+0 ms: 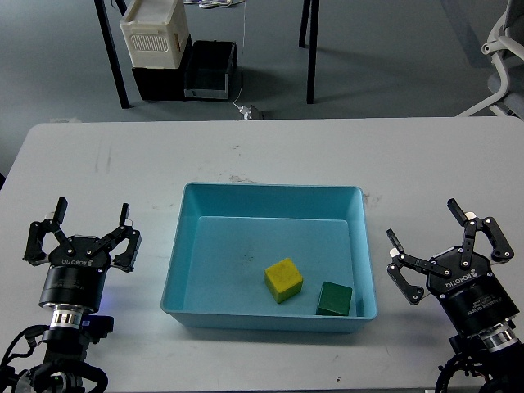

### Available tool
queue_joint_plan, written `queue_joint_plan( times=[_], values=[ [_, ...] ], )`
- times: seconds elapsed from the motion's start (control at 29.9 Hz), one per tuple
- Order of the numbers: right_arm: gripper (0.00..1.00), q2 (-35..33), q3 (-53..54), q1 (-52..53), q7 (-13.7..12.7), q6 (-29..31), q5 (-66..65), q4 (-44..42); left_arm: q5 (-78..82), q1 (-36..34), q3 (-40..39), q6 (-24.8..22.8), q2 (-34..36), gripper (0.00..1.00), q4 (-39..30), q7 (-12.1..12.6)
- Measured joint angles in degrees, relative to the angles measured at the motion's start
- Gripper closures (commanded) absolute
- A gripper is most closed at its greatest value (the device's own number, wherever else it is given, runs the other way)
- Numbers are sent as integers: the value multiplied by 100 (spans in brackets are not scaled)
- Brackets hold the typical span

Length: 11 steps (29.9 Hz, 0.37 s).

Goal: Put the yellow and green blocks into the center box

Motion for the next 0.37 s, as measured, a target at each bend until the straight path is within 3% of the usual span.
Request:
queue_joint_plan(
  times=[0.37],
  values=[
    [0, 0, 112, 73, 13, 174, -13, -22, -14, -57, -9, 0, -13, 0, 0, -12]
  ],
)
